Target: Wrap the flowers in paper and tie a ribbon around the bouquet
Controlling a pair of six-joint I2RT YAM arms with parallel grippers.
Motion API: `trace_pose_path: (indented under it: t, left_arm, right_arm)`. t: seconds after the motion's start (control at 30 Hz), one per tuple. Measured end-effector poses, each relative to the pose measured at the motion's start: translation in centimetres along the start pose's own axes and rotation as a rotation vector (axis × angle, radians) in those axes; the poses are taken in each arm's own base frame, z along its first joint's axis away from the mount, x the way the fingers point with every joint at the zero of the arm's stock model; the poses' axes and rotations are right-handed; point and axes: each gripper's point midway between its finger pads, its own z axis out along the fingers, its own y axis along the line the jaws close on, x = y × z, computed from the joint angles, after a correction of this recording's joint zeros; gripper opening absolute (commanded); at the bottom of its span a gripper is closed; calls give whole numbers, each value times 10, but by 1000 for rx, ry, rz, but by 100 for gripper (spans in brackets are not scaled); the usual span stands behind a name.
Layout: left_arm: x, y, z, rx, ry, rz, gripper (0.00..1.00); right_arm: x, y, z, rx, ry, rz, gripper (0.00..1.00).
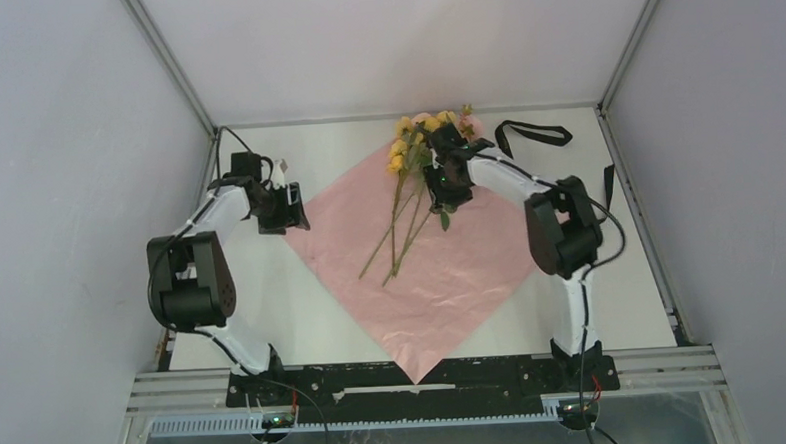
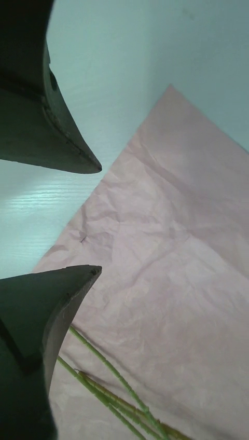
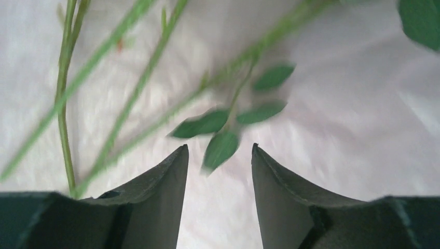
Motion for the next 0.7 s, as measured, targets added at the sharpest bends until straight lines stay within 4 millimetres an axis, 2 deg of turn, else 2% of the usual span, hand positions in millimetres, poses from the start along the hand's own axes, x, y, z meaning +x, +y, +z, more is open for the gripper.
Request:
trace_pose_path:
  t: [0.03,0.1,0.17,0.2,0.27,0.33,0.37,0.4,0.47,0.53,0.57,0.67,0.7]
  left_arm:
    - [-3,-1,-7,-3,-21,9,73]
    - [-12,-7,-26,-1,-87,60,75]
    - [-19,-15,-46,5,-149,121,77]
    - [-22,-20,-57,11,-182,162,78]
    - [-24,-31,-76,31,-234,235,78]
    - [-23,-42,-93,65,-272,302,79]
    - [-22,-46,-99,76,-282,325,79]
    - [-20,-50,-104,92,-287,347,79]
    - [-14,-53,-106,111,-278,374,79]
    - [-4,-53,-103,123,-255,391,79]
    - [2,-52,-101,128,-241,396,79]
    - [23,-49,-94,140,-186,401,79]
    - [29,-48,-92,144,-171,405,76]
  right_arm:
    - [5,-1,-11,4,-3,-17,60]
    - [19,2,-47,7,-33,-80,61]
    - [33,20,-87,-20,-93,-189,63]
    - [41,33,-104,-43,-120,-251,64]
    - [68,75,-136,-119,-180,-446,66]
    - [115,126,-153,-231,-190,-696,68]
    - [134,139,-153,-267,-177,-785,69]
    - [169,158,-151,-325,-134,-934,69]
    - [224,165,-137,-373,-12,-1139,69]
    - [265,152,-120,-365,131,-1274,69]
    - [279,143,-114,-353,191,-1313,69]
    - [307,118,-104,-332,307,-1400,69]
    - [312,113,-103,-334,315,-1431,70]
